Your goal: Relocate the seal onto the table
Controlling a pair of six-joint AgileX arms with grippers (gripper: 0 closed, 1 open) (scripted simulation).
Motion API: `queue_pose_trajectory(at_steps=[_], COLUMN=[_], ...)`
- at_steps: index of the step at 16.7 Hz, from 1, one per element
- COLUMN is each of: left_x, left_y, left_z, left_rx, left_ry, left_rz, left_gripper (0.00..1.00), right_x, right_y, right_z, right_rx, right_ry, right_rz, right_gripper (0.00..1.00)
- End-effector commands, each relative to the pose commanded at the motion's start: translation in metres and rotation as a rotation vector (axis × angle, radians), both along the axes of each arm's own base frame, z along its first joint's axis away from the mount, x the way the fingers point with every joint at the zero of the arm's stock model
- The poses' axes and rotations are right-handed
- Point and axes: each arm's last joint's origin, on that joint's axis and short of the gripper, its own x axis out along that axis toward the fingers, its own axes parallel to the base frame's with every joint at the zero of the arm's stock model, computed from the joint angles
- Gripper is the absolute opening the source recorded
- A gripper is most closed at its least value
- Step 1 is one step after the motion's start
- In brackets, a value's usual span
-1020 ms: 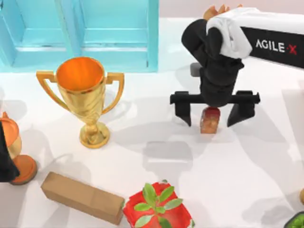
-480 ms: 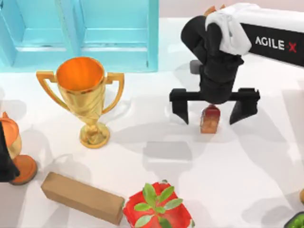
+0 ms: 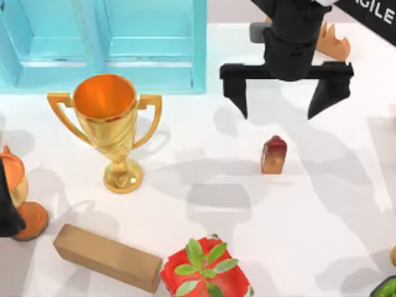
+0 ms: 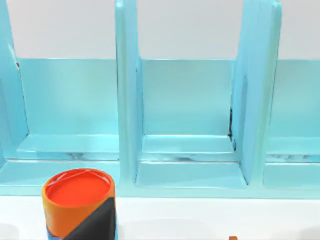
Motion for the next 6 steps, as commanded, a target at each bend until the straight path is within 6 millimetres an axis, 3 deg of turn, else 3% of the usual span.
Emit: queue_pose_trajectory(at_steps=[3, 6], left_x=[0.0, 0.0], left_y=[0.0, 0.0], left_z=[0.0, 0.0], left_rx=[0.0, 0.0], left_ry=[0.0, 0.0], left_rz=[0.0, 0.0], left_gripper=[1.0, 1.0], right_x=[-0.007, -0.009], right_y=[-0.004, -0.006], right_z=[0.033, 0.043], right_rx=[0.001, 0.003], right_ry=[-0.007, -0.012], right_rz=[0.0, 0.0], right_gripper=[1.0, 1.0])
